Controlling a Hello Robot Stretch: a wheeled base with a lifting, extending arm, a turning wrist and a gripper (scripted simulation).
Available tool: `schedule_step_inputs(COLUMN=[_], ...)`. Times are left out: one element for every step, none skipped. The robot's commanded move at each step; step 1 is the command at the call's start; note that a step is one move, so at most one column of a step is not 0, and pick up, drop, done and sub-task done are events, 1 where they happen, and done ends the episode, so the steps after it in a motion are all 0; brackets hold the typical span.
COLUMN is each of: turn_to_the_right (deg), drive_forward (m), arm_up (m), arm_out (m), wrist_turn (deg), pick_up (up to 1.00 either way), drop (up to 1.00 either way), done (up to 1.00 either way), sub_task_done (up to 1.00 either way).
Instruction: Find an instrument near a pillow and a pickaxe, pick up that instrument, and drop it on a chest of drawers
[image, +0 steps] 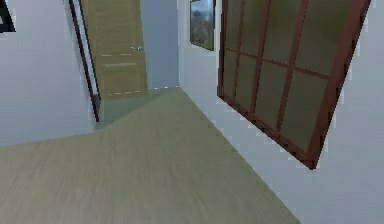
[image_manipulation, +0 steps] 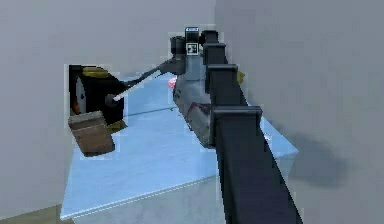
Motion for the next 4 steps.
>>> schedule_step_inputs(turn_to_the_right=[0.0, 0.0, 0.0, 0.0], drive_forward=[0.0, 0.0, 0.0, 0.0], arm_up=[0.0, 0.0, -0.12, 0.0], arm_out=[0.0, 0.0, 0.0, 0.0], wrist_turn=[45.0, 39.0, 0.0, 0.0], pick_up=[0.0, 0.0, 0.0, 0.0], drop=[0.0, 0.0, 0.0, 1.0], done=[0.0, 0.0, 0.0, 0.0], sub_task_done=[0.0, 0.0, 0.0, 0.0])
